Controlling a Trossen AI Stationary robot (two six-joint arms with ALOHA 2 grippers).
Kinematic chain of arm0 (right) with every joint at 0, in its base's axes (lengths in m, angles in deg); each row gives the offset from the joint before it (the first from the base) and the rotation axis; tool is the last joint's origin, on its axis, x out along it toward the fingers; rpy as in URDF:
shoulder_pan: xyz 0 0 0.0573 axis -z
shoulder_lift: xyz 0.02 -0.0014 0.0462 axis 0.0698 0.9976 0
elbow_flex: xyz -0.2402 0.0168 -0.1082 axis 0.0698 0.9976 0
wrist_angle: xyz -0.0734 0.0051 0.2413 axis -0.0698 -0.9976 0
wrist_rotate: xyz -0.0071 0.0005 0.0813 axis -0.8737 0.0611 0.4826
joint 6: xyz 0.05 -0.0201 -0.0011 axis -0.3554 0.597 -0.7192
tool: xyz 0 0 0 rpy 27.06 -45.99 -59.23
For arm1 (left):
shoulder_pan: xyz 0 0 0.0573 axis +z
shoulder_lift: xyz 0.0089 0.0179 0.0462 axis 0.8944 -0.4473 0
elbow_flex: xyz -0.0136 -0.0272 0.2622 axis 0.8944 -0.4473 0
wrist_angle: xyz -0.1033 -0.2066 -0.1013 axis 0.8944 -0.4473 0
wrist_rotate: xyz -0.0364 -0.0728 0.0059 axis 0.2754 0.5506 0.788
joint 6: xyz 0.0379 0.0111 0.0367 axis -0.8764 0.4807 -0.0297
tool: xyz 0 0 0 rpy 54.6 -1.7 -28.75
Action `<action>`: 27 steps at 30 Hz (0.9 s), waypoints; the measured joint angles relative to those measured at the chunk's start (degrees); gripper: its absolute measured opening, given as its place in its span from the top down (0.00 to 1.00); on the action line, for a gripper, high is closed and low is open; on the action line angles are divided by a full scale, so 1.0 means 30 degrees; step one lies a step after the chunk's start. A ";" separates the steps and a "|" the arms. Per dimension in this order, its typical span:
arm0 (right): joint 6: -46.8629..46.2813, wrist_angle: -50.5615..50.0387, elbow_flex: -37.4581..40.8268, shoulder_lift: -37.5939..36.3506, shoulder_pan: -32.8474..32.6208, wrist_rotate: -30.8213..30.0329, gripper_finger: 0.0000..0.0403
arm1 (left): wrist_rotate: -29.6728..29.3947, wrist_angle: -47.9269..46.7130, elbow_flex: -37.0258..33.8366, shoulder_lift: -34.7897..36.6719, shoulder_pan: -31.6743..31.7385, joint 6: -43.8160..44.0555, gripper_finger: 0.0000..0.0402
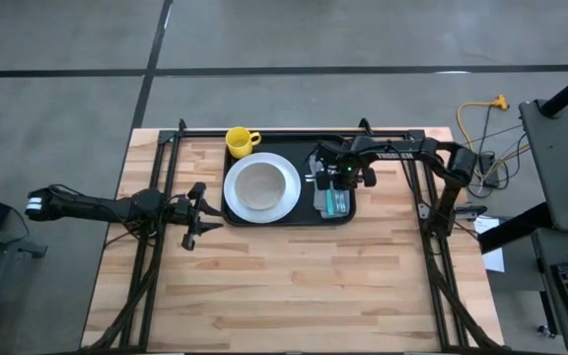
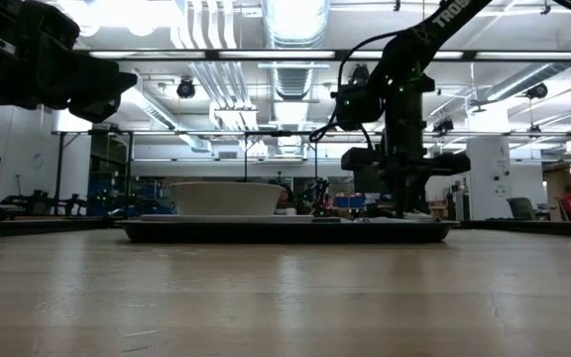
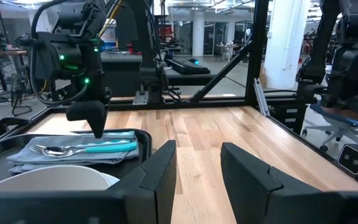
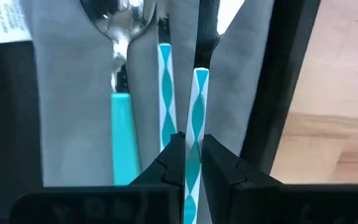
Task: Set up tray
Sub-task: Put the blue knife on the gray napkin
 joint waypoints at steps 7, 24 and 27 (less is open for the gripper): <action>-0.0007 0.0468 0.0487 0.0029 0.0199 0.0030 0.94 | 0.0003 -0.0002 0.0007 0.0001 0.0001 -0.0007 0.73; -0.0025 0.1576 0.1153 0.0029 0.0241 0.0052 0.94 | 0.0000 0.0003 0.0000 0.0006 0.0006 -0.0003 0.73; -0.0096 0.1682 0.1239 0.0029 0.0241 0.0052 0.94 | 0.0002 0.0000 0.0007 0.0006 0.0006 -0.0006 0.73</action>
